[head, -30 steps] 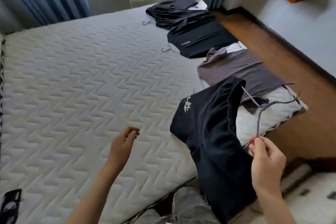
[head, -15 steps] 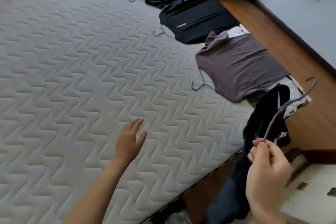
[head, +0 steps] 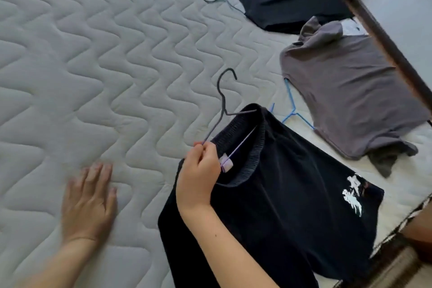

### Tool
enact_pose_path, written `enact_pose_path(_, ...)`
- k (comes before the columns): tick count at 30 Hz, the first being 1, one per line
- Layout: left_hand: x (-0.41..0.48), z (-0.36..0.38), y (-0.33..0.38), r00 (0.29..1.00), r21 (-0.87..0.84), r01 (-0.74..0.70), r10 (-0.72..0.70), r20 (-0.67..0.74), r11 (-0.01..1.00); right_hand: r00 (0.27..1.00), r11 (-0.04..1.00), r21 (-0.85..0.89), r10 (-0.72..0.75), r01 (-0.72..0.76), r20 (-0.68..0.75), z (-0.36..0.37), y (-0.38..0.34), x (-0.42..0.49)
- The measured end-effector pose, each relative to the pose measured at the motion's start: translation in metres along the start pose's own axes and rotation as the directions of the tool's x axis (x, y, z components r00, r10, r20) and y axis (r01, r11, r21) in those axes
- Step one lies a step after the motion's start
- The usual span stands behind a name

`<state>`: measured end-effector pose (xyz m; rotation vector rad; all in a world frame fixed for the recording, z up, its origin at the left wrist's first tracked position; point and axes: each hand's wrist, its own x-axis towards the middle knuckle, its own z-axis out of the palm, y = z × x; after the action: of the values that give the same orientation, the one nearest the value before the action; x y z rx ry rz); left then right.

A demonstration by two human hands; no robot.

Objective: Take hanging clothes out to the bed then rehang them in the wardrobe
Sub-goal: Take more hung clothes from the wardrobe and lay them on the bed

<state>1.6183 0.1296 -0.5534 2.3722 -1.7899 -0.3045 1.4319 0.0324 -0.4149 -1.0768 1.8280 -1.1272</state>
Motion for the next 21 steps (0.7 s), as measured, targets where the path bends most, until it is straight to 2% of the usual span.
enact_pose_path(4, 0.0, 0.004, -0.005, 0.997, -0.015, 0.002, -0.003, -0.072, 1.0, 0.995, 0.993, -0.118, 0.01, 0.002, 0.099, 0.057, 0.036, 0.012)
enact_pose_path(7, 0.0, 0.004, -0.005, 0.998, -0.001, 0.007, -0.007, -0.07, 1.0, 0.993, 0.992, -0.128, 0.037, -0.022, 0.116, 0.095, 0.041, 0.032)
enact_pose_path(11, -0.001, 0.006, -0.004, 0.997, 0.009, 0.022, -0.022, -0.071, 1.0, 0.986, 0.99, -0.142, 0.022, 0.002, 0.164, 0.143, 0.022, 0.064)
enact_pose_path(14, 0.0, 0.006, -0.004, 0.994, 0.018, 0.018, -0.016, -0.105, 1.0, 0.968, 0.988, -0.146, 0.081, -0.046, 0.237, 0.178, 0.003, 0.085)
enact_pose_path(16, -0.001, 0.007, -0.005, 0.993, 0.028, 0.004, 0.0, -0.116, 1.0, 0.946, 0.974, -0.217, 0.124, -0.059, 0.299, 0.193, -0.003, 0.102)
enact_pose_path(18, 0.0, 0.006, -0.006, 0.994, 0.04, -0.004, 0.008, -0.111, 0.999, 0.909, 0.907, -0.421, 0.168, 0.01, 0.382, 0.195, -0.008, 0.119)
enact_pose_path(19, 0.0, 0.006, -0.006, 0.994, 0.041, -0.003, 0.007, -0.107, 0.999, 0.891, 0.849, -0.524, 0.181, 0.072, 0.416, 0.194, -0.011, 0.125)
enact_pose_path(21, 0.0, 0.006, -0.006, 0.995, 0.041, -0.001, 0.005, -0.098, 0.999, 0.88, 0.684, -0.681, 0.12, 0.262, 0.459, 0.192, -0.013, 0.135)
